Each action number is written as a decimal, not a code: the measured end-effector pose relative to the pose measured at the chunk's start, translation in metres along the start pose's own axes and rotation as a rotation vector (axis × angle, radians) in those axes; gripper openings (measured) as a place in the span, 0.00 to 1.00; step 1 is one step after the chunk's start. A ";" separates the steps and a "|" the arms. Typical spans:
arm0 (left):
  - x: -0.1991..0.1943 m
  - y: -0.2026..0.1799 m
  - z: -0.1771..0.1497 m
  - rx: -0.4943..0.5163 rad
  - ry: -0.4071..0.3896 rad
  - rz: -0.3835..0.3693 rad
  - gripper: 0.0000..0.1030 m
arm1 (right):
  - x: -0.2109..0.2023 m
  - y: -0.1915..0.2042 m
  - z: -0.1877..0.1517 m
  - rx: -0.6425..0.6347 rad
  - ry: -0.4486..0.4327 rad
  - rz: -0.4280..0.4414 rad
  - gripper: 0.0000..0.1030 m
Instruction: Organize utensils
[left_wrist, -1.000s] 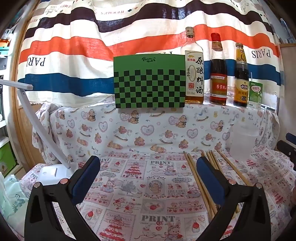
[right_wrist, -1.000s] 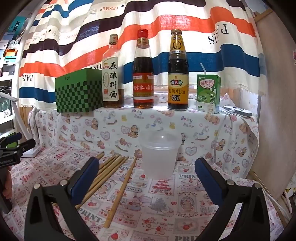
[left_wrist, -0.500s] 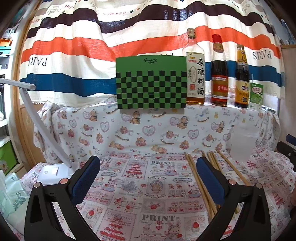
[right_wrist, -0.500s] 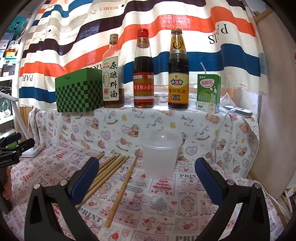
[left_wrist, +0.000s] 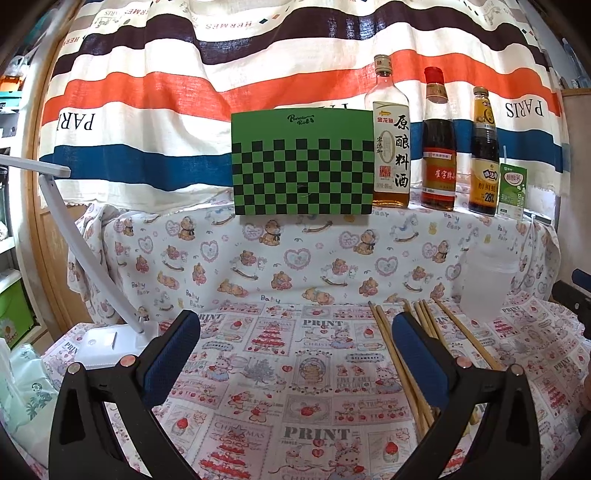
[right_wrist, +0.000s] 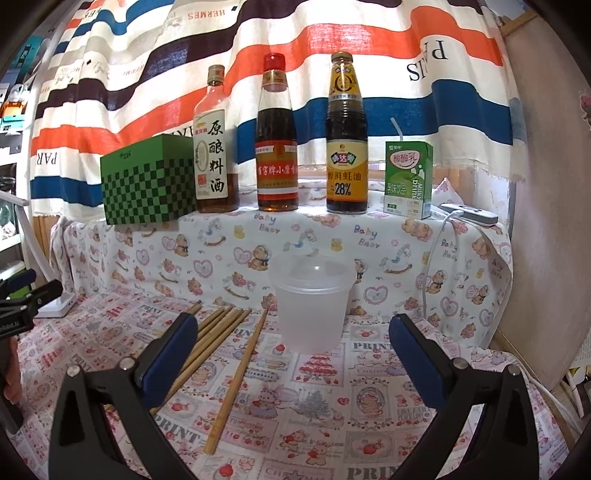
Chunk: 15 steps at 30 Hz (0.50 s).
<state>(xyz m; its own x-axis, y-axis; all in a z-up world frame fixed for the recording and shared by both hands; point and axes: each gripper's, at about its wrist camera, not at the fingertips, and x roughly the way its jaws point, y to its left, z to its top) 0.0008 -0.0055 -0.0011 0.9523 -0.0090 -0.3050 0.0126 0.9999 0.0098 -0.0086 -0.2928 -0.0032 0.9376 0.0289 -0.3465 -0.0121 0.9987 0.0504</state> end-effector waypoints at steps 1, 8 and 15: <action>0.000 0.000 0.000 0.001 0.001 0.003 1.00 | -0.001 0.000 0.000 0.000 -0.003 0.001 1.00; 0.000 -0.001 -0.002 -0.001 0.005 0.019 1.00 | 0.000 -0.001 0.000 -0.003 0.003 0.005 1.00; 0.001 0.000 -0.002 0.001 0.005 0.020 1.00 | 0.000 0.000 0.000 -0.003 0.002 0.009 1.00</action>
<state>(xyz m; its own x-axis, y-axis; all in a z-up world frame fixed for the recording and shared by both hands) 0.0009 -0.0057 -0.0033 0.9509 0.0108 -0.3093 -0.0059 0.9998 0.0169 -0.0086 -0.2929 -0.0033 0.9367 0.0376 -0.3481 -0.0214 0.9985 0.0502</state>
